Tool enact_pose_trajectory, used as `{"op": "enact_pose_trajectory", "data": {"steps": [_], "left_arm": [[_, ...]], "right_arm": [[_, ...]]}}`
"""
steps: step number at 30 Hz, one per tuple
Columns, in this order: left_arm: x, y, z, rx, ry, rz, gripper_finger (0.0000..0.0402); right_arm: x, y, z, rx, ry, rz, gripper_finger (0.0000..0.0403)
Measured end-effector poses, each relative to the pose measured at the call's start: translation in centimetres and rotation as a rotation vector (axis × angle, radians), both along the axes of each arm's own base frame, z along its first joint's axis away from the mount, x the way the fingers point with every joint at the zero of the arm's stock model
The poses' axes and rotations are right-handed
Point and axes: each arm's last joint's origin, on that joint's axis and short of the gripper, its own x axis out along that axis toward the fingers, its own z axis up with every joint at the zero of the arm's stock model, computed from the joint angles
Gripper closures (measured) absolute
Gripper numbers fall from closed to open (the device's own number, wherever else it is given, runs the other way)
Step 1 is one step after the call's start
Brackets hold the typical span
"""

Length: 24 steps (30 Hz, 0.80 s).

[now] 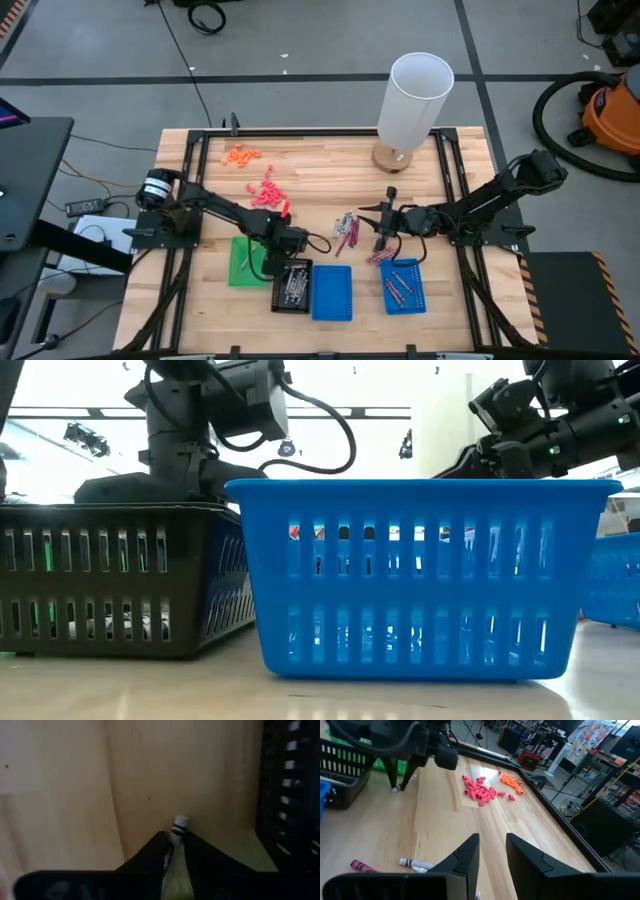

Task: Sort crayons
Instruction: Put the white crayon into the green bin

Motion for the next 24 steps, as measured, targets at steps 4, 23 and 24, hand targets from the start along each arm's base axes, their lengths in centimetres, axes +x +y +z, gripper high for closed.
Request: {"op": "enact_pose_trajectory", "data": {"steps": [4,23,24], "left_arm": [[0.0,-0.2,0.0,0.018,-0.003,-0.032,0.0372],[0.5,0.0,2.1,0.056,-0.079,-0.018,0.0387],[0.6,-0.1,2.3,0.055,-0.073,-0.02,0.0387]], "right_arm": [[0.0,0.0,0.0,0.0,0.001,0.0,0.0298],[0.0,0.0,0.0,0.0,0.0,0.0,0.0298],[0.0,0.0,0.0,-0.001,0.002,0.0,0.0298]]}}
